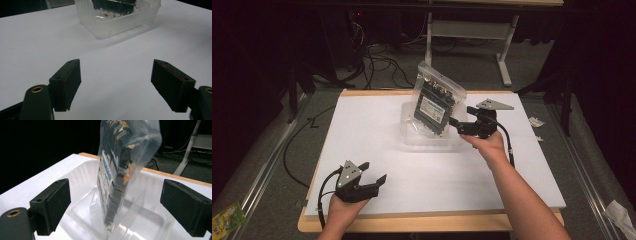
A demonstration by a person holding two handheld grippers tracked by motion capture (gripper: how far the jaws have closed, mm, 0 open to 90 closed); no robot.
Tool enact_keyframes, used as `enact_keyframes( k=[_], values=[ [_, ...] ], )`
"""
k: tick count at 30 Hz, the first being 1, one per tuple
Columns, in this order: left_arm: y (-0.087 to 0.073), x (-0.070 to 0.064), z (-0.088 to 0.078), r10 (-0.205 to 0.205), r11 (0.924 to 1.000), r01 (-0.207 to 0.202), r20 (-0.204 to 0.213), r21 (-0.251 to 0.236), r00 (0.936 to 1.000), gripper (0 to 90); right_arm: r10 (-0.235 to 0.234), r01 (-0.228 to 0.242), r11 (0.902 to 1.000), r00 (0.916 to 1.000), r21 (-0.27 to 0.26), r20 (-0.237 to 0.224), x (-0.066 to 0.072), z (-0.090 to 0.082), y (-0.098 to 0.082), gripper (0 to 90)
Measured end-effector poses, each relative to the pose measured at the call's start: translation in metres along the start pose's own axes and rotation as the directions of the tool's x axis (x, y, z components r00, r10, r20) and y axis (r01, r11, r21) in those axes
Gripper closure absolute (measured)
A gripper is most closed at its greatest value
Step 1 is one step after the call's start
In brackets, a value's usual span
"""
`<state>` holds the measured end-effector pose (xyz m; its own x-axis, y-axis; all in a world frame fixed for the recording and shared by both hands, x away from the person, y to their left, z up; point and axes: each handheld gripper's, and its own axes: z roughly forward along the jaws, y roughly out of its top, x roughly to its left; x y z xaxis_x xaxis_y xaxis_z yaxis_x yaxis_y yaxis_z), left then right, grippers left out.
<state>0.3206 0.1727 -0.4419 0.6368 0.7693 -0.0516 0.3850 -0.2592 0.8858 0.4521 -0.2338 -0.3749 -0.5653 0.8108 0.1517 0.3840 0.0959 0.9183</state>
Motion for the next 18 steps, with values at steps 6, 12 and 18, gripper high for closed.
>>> enact_keyframes(
  k=[6,12,18],
  values=[
    [0.0,-0.002,0.001,0.003,1.0,-0.003,-0.007,0.005,1.0,19.6,-0.009,0.009,1.0,0.9998,-0.004,0.017,0.0,-0.022,-0.009,8.7],
    [-0.001,-0.005,0.004,0.017,0.9997,-0.016,-0.006,0.016,0.9998,19.6,-0.004,0.004,1.0,0.9995,-0.007,0.031,0.001,-0.05,-0.019,8.6],
    [-0.001,-0.008,0.005,0.029,0.9993,-0.029,0.003,0.025,0.9996,20.3,-0.022,0.023,0.9994,0.9984,-0.026,0.052,0.004,-0.08,-0.033,8.9]
  ],
)
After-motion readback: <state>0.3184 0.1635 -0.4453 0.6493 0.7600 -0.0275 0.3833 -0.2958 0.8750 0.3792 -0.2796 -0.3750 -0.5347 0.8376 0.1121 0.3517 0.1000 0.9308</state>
